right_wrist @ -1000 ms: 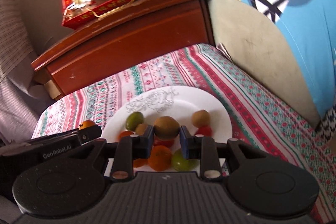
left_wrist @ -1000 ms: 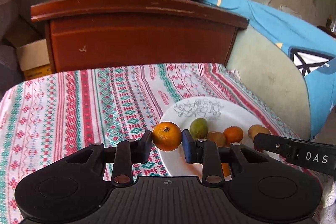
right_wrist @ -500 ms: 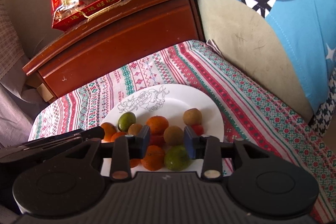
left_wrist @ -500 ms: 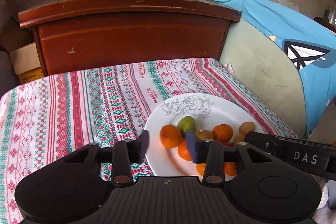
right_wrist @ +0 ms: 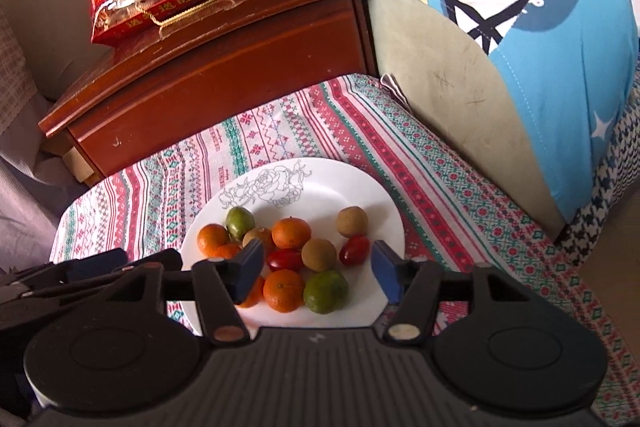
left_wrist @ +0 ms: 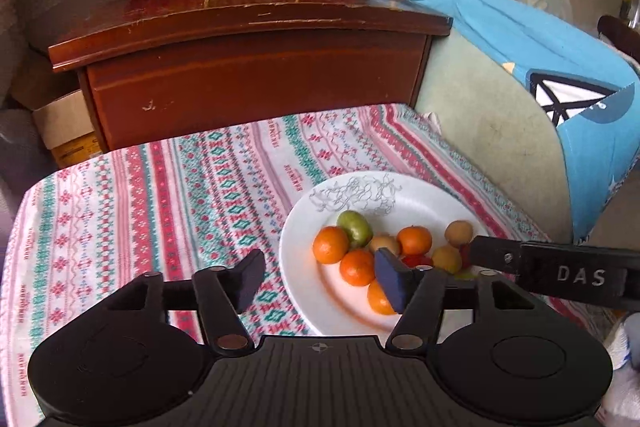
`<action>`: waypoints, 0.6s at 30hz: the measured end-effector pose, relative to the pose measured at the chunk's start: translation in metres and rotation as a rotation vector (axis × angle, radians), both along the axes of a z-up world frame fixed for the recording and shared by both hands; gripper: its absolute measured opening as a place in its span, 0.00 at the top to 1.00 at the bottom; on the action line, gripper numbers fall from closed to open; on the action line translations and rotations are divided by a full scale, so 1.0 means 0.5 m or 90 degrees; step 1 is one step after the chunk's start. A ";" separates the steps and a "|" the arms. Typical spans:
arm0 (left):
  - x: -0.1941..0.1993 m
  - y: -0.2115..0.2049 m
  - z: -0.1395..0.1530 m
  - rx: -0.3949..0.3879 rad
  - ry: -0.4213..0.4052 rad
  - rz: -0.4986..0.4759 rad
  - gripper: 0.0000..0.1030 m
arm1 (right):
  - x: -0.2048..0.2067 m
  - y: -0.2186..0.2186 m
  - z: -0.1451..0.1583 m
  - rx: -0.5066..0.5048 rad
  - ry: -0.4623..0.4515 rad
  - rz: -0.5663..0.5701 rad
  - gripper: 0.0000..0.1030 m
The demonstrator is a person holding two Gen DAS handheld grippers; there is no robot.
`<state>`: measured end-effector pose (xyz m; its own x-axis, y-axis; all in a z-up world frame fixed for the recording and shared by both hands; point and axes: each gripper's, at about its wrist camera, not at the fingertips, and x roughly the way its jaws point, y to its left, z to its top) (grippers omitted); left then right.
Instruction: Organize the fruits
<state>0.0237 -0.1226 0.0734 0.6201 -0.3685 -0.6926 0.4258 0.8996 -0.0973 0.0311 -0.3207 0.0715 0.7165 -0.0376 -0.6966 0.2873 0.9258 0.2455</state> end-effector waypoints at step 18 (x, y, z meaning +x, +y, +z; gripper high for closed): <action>-0.006 0.000 -0.004 0.055 0.088 0.042 0.17 | -0.005 0.001 0.006 -0.045 0.100 -0.033 0.11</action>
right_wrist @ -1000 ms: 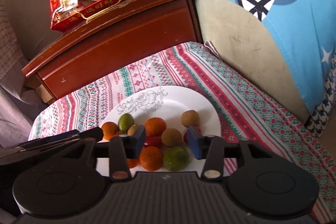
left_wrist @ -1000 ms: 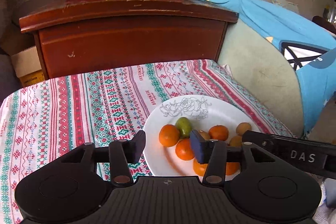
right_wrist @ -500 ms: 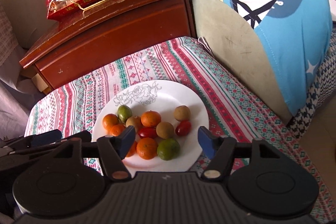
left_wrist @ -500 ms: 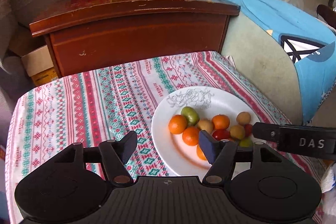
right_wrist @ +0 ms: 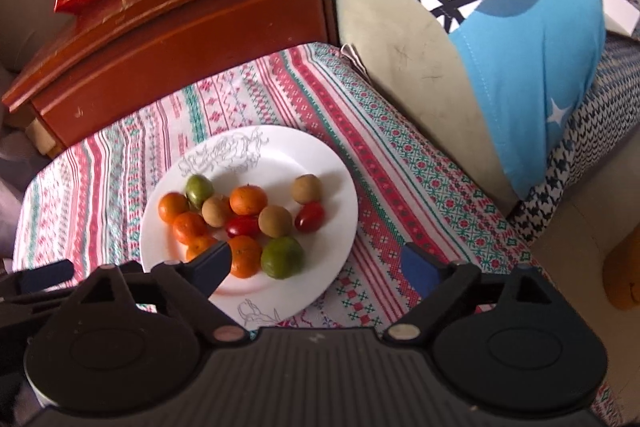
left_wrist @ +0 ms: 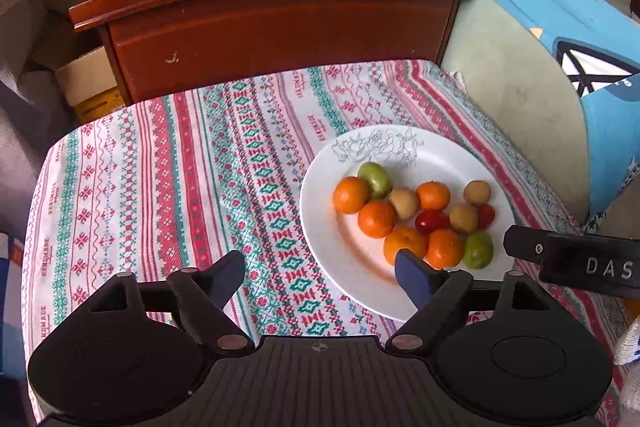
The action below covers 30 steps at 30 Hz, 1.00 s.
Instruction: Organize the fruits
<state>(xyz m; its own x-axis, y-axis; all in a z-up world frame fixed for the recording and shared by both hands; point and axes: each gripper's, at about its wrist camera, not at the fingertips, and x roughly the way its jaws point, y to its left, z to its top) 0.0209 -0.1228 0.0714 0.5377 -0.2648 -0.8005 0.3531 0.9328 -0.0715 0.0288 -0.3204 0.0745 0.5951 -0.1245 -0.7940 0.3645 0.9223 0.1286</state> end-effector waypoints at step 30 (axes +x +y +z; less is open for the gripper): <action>0.027 0.000 -0.028 0.080 0.068 0.059 0.14 | 0.036 0.041 -0.045 -0.052 0.091 0.030 0.08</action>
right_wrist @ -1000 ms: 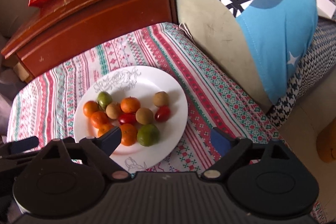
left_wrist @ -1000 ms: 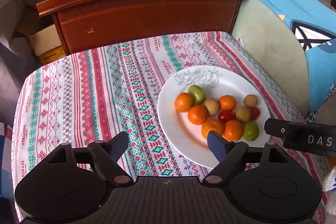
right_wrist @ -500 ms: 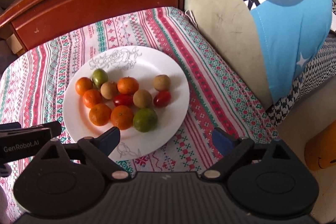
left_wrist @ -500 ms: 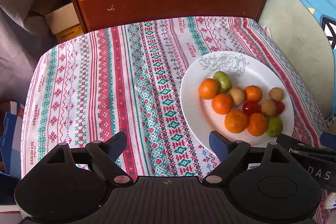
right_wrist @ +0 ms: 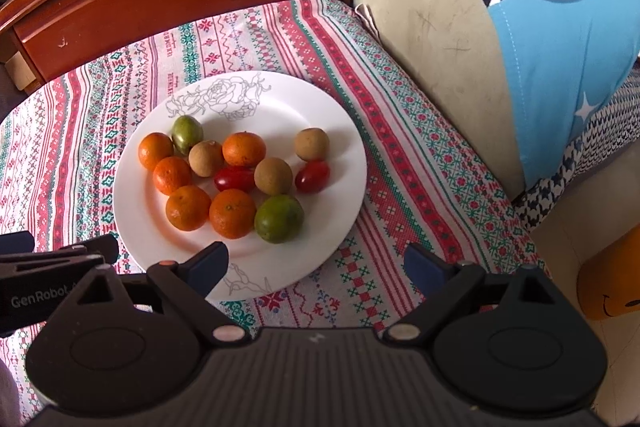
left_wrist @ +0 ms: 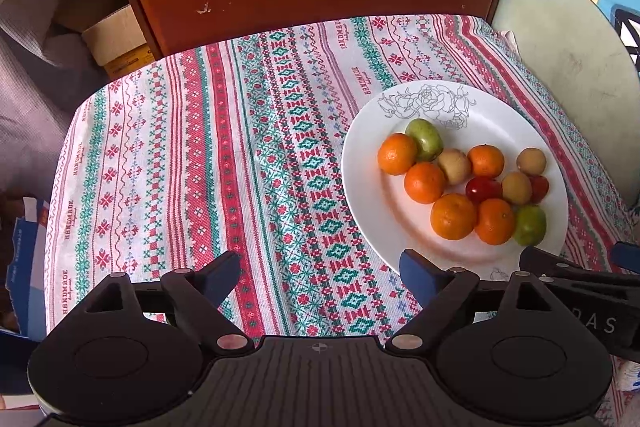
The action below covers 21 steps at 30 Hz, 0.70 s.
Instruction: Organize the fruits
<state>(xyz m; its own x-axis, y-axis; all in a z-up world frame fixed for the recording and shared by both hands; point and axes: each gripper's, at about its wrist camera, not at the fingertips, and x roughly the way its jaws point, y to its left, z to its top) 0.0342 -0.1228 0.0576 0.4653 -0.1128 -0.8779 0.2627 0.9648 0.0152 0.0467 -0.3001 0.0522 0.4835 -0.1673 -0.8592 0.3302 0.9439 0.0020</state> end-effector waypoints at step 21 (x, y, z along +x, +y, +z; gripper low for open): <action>0.000 -0.002 -0.003 0.026 -0.008 -0.006 0.14 | 0.005 0.001 -0.007 -0.002 0.006 0.006 0.08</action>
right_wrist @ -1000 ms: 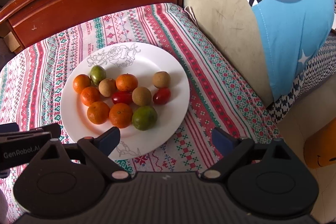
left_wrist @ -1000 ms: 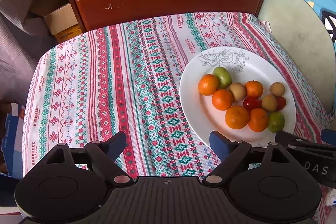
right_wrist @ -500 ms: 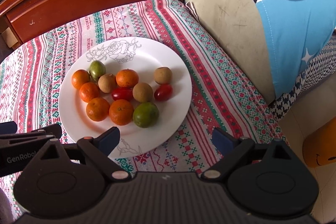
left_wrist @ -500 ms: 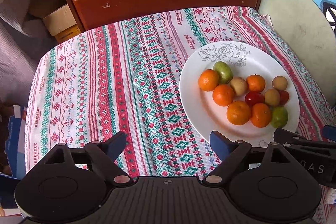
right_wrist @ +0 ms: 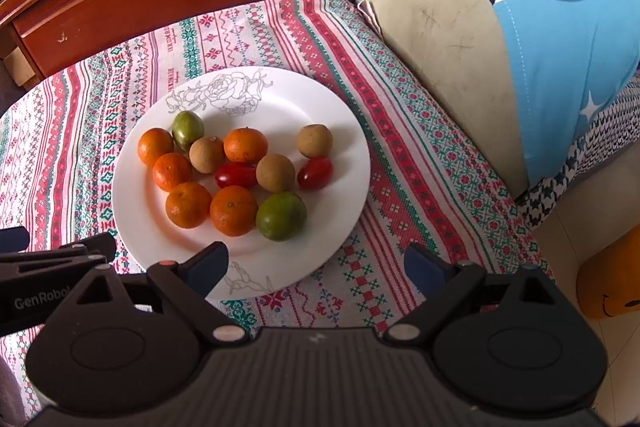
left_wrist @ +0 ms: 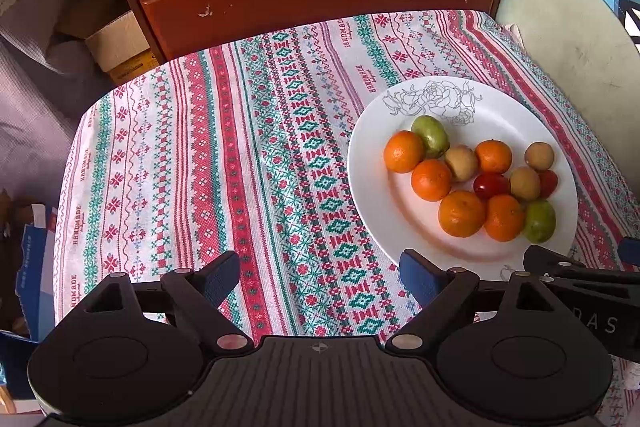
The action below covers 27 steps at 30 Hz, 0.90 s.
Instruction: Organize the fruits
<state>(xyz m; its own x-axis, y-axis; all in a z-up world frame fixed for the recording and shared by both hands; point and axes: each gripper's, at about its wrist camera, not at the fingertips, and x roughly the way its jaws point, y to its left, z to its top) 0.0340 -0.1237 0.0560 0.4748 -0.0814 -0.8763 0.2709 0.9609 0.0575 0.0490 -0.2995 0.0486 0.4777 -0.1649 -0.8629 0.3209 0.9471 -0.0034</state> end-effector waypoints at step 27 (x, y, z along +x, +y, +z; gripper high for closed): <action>-0.061 0.088 0.011 0.001 -0.017 0.052 0.14 | -0.032 0.062 0.004 0.024 -0.035 0.096 0.08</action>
<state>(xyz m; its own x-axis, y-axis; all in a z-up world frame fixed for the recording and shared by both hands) 0.0034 -0.0797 0.0617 0.5036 -0.0399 -0.8630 0.1900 0.9796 0.0656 0.0331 -0.2685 0.0506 0.5412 -0.0563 -0.8390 0.1745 0.9836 0.0465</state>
